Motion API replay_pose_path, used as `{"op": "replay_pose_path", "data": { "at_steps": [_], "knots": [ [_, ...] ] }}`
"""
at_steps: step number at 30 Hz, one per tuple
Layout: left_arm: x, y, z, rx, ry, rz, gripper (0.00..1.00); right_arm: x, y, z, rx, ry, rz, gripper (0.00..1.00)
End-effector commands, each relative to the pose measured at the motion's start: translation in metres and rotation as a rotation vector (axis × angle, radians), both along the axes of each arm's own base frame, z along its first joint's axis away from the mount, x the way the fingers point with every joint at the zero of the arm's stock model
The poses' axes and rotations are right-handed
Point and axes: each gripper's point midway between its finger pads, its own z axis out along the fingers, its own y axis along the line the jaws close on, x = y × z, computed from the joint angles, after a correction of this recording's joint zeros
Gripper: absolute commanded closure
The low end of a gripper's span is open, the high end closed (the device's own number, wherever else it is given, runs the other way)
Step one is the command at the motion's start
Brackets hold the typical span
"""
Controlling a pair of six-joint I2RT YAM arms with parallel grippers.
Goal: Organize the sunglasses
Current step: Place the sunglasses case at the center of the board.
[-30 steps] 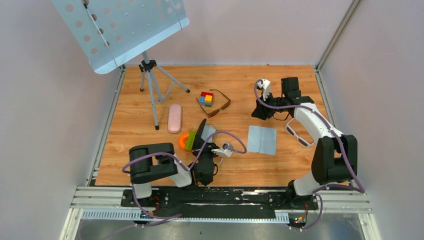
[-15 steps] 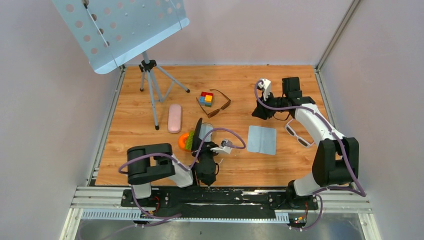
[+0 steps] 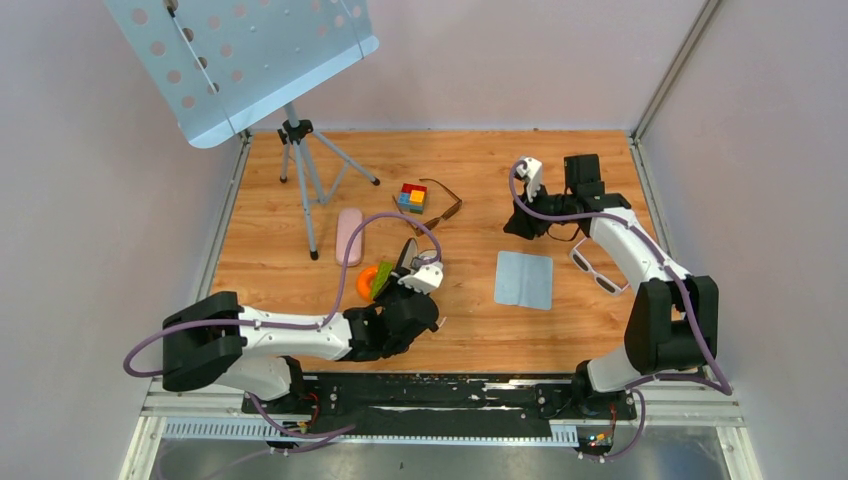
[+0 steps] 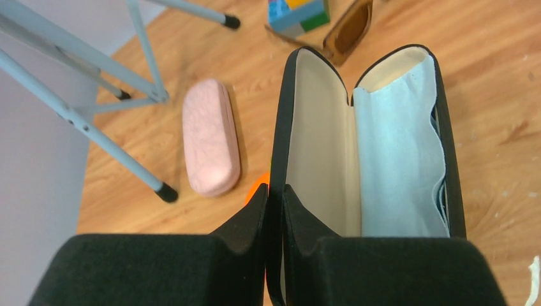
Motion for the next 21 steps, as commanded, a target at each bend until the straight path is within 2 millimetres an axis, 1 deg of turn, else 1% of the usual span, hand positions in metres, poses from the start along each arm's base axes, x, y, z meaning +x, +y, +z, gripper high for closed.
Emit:
{"op": "replay_pose_path", "data": {
  "at_steps": [1,3,6,13,19,21],
  "knots": [
    [-0.010,0.025,-0.027,-0.079,0.058,0.100,1.00,-0.012,0.002,-0.002,0.001,0.017,0.012,0.64],
    [-0.009,0.030,-0.026,-0.088,0.035,0.125,1.00,-0.013,0.004,-0.004,0.001,0.022,0.016,0.64],
    [-0.007,0.033,-0.030,-0.056,0.024,0.141,1.00,-0.015,0.005,-0.006,-0.002,0.027,0.019,0.63],
    [-0.007,0.039,-0.051,-0.018,0.026,0.165,1.00,-0.017,0.005,-0.007,-0.007,0.025,0.025,0.64],
    [-0.007,0.043,-0.062,0.016,0.015,0.189,1.00,-0.020,0.003,-0.009,-0.019,0.017,0.024,0.64],
    [-0.006,0.042,-0.063,0.018,0.011,0.190,0.95,-0.022,0.003,-0.011,-0.023,0.021,0.023,0.64]
  ]
}}
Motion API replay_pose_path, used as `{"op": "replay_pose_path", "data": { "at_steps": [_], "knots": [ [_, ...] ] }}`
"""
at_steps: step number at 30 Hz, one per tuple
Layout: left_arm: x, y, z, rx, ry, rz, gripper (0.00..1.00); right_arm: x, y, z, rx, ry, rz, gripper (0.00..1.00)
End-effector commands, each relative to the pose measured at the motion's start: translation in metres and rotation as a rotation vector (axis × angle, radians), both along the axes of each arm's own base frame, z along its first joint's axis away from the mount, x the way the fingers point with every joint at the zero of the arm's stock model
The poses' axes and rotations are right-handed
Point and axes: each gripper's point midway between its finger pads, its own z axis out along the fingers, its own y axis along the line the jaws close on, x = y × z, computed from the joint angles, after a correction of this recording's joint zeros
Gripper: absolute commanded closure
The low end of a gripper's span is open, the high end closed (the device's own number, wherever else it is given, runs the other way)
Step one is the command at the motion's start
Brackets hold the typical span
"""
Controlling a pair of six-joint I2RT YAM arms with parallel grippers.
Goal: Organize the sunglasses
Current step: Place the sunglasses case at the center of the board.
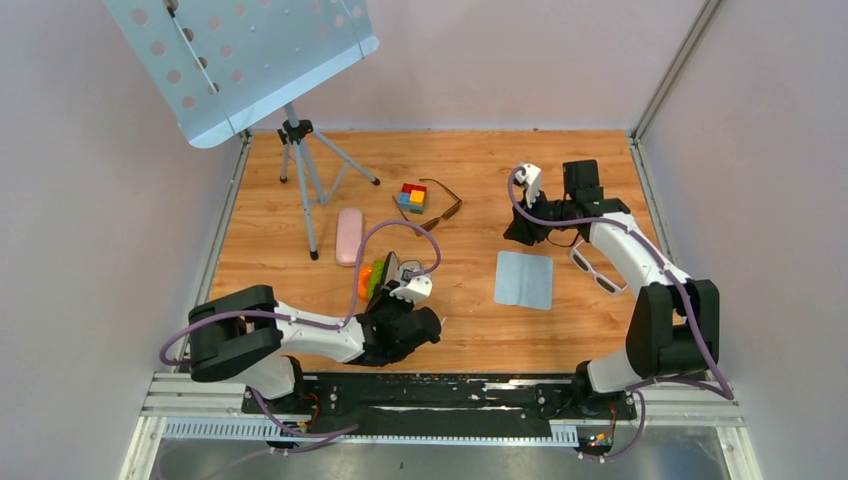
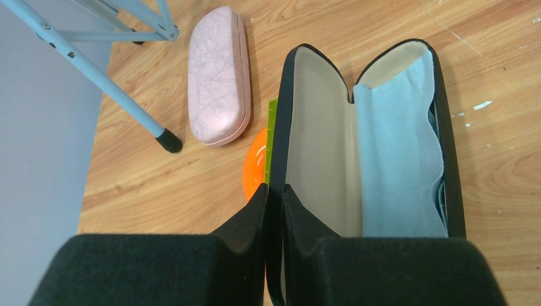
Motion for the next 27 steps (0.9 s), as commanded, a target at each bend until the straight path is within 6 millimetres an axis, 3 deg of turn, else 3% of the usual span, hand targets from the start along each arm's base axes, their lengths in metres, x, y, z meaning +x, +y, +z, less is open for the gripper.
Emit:
{"op": "replay_pose_path", "data": {
  "at_steps": [1,6,13,21,27],
  "knots": [
    [0.005,0.001,0.002,-0.055,-0.053,0.046,0.90,-0.012,0.001,-0.003,-0.012,0.005,0.018,0.64],
    [0.005,-0.003,0.003,-0.061,-0.051,0.030,0.71,-0.014,0.003,-0.004,-0.003,0.016,0.020,0.64],
    [0.006,-0.005,0.009,-0.061,-0.053,0.027,0.62,-0.011,0.004,0.002,0.000,0.001,0.023,0.63],
    [0.009,-0.009,0.072,-0.134,-0.102,-0.009,0.53,-0.001,0.013,0.012,-0.029,-0.072,0.114,0.63],
    [0.005,0.003,0.109,-0.172,-0.121,-0.017,0.45,0.012,0.050,0.003,-0.153,-0.160,0.359,0.63]
  ]
}}
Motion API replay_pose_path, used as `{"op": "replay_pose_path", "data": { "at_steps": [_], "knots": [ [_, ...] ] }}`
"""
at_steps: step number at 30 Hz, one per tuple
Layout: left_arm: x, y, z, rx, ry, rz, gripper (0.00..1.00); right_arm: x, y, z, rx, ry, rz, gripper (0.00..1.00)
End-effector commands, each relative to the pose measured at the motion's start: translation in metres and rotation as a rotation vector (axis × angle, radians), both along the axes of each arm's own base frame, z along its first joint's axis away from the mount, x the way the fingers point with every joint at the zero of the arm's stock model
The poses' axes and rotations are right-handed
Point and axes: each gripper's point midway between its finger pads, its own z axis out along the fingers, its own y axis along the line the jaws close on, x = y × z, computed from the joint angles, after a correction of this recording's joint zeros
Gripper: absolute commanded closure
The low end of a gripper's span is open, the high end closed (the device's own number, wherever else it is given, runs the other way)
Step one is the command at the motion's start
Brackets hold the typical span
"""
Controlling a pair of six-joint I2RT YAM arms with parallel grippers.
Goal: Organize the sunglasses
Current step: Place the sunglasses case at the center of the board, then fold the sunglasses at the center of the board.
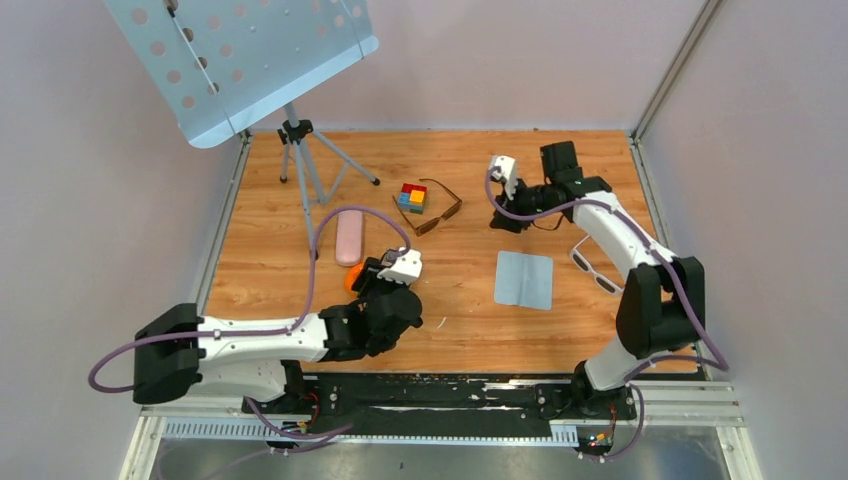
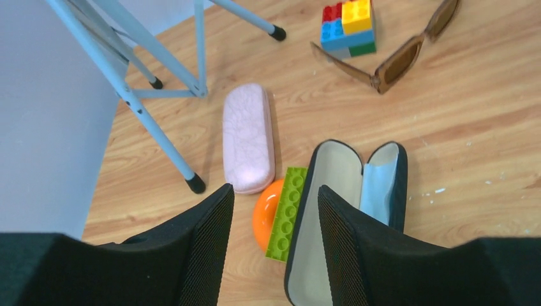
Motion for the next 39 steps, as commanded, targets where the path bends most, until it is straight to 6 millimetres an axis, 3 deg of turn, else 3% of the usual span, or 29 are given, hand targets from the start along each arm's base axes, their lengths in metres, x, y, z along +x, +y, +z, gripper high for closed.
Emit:
{"op": "replay_pose_path", "data": {
  "at_steps": [1,5,10,15,23,39],
  "knots": [
    [-0.002,0.014,0.024,-0.018,-0.010,0.026,0.43,0.001,0.034,-0.011,-0.128,-0.076,0.243,0.63],
    [-0.010,0.028,0.026,-0.149,0.010,0.057,0.39,0.014,0.069,-0.025,-0.244,-0.134,0.417,0.65],
    [-0.020,0.041,0.026,-0.308,0.037,0.084,0.36,0.040,0.097,-0.053,-0.372,-0.201,0.557,0.68],
    [-0.025,0.056,0.028,-0.349,0.029,0.107,0.36,0.055,0.111,-0.074,-0.421,-0.227,0.607,0.66],
    [-0.027,0.062,0.027,-0.353,0.026,0.094,0.35,0.072,0.118,-0.106,-0.484,-0.225,0.635,0.65],
    [-0.029,0.058,0.020,-0.372,0.048,0.070,0.36,0.079,0.142,-0.090,-0.438,-0.272,0.637,0.65]
  ]
}}
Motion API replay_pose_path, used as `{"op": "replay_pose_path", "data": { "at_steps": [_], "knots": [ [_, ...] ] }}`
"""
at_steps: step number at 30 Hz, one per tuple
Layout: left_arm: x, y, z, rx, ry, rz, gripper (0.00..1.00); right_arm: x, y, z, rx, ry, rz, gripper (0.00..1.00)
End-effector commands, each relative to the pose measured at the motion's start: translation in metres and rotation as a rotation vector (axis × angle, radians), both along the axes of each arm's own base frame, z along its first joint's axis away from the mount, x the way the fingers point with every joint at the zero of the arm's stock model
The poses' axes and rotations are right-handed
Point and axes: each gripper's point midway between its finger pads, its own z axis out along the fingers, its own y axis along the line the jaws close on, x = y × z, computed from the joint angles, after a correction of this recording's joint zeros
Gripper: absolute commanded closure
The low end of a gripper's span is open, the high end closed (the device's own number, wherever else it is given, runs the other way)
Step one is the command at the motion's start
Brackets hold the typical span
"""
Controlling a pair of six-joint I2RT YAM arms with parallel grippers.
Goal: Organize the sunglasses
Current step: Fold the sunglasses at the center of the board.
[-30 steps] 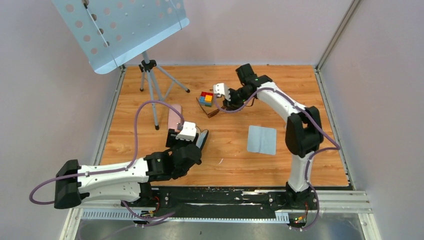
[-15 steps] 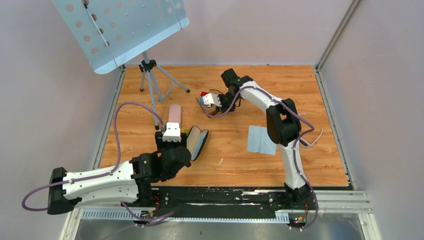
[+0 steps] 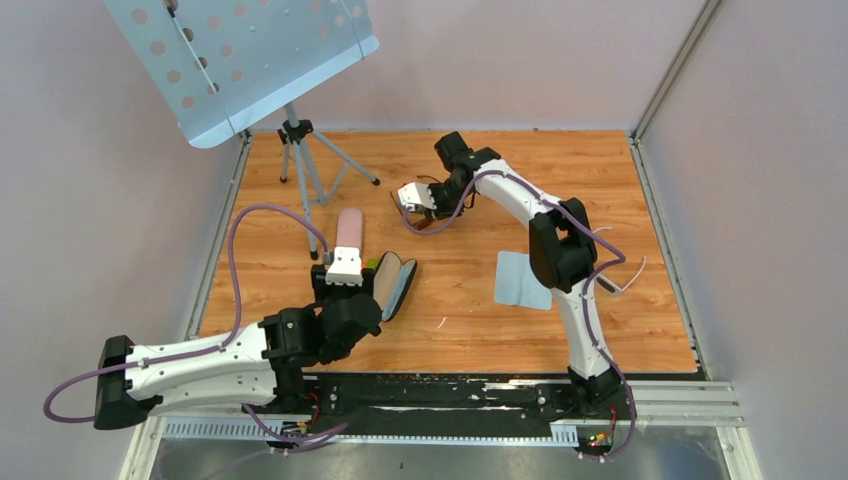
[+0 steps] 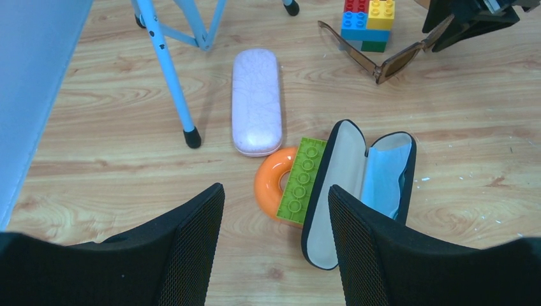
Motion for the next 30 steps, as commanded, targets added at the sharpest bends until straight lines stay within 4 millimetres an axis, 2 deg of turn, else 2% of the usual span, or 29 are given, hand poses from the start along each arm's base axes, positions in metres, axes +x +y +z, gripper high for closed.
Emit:
{"op": "replay_pose_path", "data": {
  "at_steps": [1,5,10,14,19,23,24,26,30],
  "knots": [
    [0.000,0.002,-0.006,-0.036,0.000,0.011,0.36,-0.007,0.013,0.003,0.022,0.027,0.028,0.65],
    [-0.001,0.001,-0.011,-0.032,0.013,0.003,0.36,-0.005,0.019,0.000,0.015,0.015,0.045,0.64],
    [-0.001,0.000,-0.011,-0.032,0.015,0.002,0.36,0.005,0.015,-0.025,-0.051,0.001,0.040,0.65],
    [-0.002,0.002,-0.011,-0.034,0.015,0.007,0.36,0.003,0.013,-0.034,-0.070,0.008,0.054,0.67],
    [-0.002,0.003,-0.012,-0.038,0.016,0.008,0.36,-0.001,0.009,-0.026,-0.075,-0.003,0.065,0.76],
    [-0.002,0.001,-0.012,-0.043,0.017,0.004,0.36,-0.006,0.006,-0.012,-0.078,-0.030,0.080,0.78],
    [-0.002,0.000,-0.013,-0.046,0.019,0.002,0.36,-0.006,0.005,-0.010,-0.086,-0.040,0.082,0.82],
    [-0.002,-0.003,-0.013,-0.050,0.024,-0.003,0.36,-0.006,0.003,-0.008,-0.103,-0.057,0.092,0.97],
    [-0.001,-0.004,-0.010,-0.063,0.021,0.000,0.36,-0.014,0.001,0.014,-0.090,-0.080,0.091,1.00]
  ]
}}
